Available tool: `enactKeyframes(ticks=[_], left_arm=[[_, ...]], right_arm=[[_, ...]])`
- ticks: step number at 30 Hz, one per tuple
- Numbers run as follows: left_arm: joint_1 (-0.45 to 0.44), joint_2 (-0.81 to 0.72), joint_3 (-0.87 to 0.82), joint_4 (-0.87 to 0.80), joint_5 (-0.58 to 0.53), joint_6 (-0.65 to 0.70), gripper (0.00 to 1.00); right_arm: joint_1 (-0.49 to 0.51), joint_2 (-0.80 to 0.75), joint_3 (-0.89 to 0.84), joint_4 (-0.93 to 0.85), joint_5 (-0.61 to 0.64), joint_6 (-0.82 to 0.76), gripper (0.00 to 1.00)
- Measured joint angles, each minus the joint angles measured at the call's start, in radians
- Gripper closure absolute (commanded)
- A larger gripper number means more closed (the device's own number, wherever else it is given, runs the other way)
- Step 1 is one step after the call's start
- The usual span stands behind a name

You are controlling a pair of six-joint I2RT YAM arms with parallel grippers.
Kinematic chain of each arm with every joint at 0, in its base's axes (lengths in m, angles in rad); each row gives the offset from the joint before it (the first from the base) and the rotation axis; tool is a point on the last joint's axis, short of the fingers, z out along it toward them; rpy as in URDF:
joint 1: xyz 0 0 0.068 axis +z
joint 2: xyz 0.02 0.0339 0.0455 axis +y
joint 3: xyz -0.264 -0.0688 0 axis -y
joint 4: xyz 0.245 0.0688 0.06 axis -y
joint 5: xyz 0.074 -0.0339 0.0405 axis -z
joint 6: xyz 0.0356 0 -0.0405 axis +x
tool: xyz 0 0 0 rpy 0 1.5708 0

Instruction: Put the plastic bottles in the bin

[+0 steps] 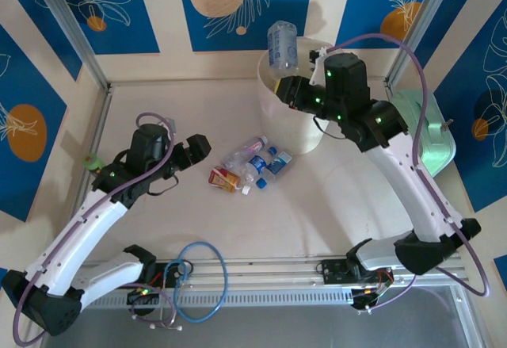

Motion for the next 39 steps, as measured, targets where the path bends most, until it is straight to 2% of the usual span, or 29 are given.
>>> enactKeyframes(ticks=[9, 15, 18, 22, 32, 36, 39], left_arm=[[0.000, 0.000, -0.026, -0.008, 0.000, 0.002, 0.07], [0.000, 0.000, -0.035, -0.010, 0.000, 0.015, 0.07], [0.000, 0.000, -0.035, -0.010, 0.000, 0.019, 0.07], [0.000, 0.000, -0.035, -0.010, -0.001, 0.026, 0.06], [0.000, 0.001, -0.035, -0.014, -0.001, 0.044, 0.07], [-0.001, 0.002, -0.045, -0.014, -0.001, 0.051, 0.09], [-0.007, 0.011, -0.067, -0.013, -0.001, 0.052, 0.10]], right_arm=[[-0.135, 0.115, 0.024, -0.024, -0.055, 0.005, 0.75], [-0.179, 0.162, 0.034, -0.023, -0.106, 0.010, 0.66], [-0.186, 0.192, 0.046, -0.023, -0.130, 0.015, 0.55], [-0.186, 0.211, 0.050, -0.024, -0.151, 0.010, 0.50], [-0.177, 0.198, 0.079, -0.026, -0.161, -0.001, 0.49], [-0.116, 0.126, 0.056, -0.031, -0.145, -0.028, 0.48], [-0.012, 0.008, -0.015, -0.024, -0.106, -0.063, 0.48]])
